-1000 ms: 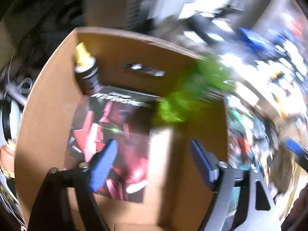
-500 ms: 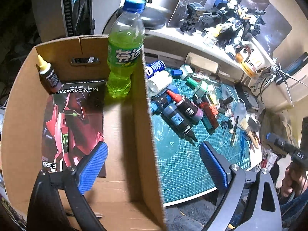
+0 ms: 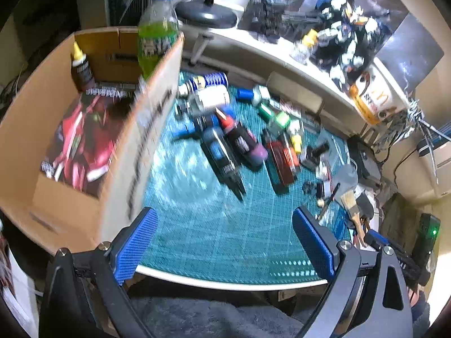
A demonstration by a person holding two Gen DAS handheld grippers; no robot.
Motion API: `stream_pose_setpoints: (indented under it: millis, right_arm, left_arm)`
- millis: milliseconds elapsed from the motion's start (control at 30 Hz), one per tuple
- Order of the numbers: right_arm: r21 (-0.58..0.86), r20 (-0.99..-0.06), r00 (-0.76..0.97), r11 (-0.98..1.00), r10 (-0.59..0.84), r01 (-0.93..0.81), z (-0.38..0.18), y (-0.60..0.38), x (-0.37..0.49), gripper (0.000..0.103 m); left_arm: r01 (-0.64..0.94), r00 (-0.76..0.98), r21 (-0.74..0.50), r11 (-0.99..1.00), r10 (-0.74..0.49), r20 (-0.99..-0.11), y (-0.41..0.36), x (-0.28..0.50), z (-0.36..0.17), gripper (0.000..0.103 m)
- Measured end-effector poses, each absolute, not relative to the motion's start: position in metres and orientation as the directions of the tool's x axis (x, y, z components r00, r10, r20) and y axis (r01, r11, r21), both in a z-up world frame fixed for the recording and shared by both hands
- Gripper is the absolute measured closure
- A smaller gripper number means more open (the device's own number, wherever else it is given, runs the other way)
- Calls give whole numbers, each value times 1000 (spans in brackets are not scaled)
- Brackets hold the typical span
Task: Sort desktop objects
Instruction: 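Withdraw from the box and reach the right gripper to the black nozzle part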
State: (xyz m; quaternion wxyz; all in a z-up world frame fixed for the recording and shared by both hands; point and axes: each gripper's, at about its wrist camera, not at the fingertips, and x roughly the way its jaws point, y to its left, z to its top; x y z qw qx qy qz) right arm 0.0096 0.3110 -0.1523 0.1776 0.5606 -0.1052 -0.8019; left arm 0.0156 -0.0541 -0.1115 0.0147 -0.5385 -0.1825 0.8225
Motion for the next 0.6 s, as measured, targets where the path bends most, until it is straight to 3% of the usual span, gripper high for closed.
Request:
stream_pose_setpoints:
  millis: [267, 600]
  right_arm:
    - [305, -844, -371, -915, -388, 263, -151, 308, -18, 44]
    - [255, -846, -376, -906, -377, 337, -168, 272, -82, 47]
  left_arm:
    - [13, -416, -253, -967, 225, -881, -2, 14, -140, 6]
    - [77, -374, -310, -948, 261, -890, -16, 22, -152, 3]
